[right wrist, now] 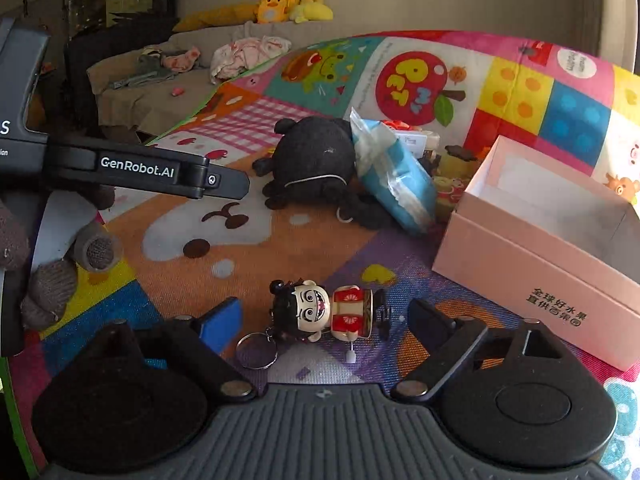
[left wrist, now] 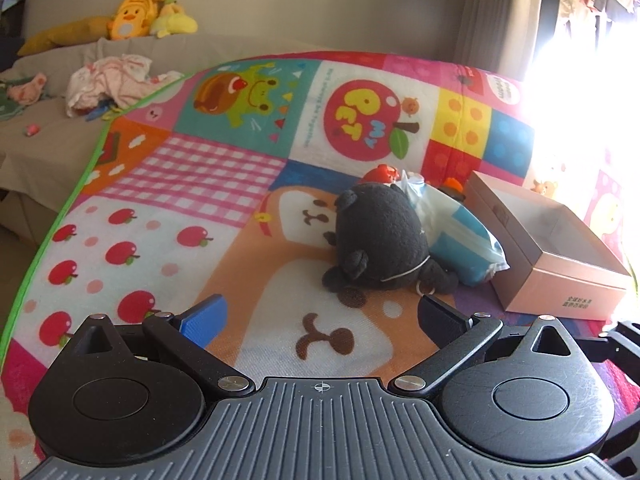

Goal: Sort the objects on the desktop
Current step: 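Grasp the cartoon-boy keychain figurine with the right tool and lift it, then grasp the black plush toy with the left tool while the right tool holds the figurine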

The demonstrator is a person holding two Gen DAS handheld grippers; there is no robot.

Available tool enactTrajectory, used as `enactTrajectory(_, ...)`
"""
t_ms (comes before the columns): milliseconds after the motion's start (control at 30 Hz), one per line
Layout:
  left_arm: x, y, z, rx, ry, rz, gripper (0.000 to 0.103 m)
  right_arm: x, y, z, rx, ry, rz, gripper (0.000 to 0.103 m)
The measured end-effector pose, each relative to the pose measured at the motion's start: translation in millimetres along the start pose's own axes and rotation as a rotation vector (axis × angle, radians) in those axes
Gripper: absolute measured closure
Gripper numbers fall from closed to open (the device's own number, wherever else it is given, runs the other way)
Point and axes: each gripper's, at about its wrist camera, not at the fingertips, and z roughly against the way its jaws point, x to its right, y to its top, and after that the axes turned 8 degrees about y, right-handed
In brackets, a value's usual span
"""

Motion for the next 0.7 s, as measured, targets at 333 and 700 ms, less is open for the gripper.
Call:
enactTrajectory(333, 34, -1, 3, 0.034, -0.101, -0.089, 0.0, 35, -35, 44, 0.014, -0.169, -0.136, 0.038)
enactTrajectory(700, 70, 22, -47, 0.041, 0.106, -0.226, 0.0, 72, -67, 74, 0.073, -0.324, -0.299, 0.027)
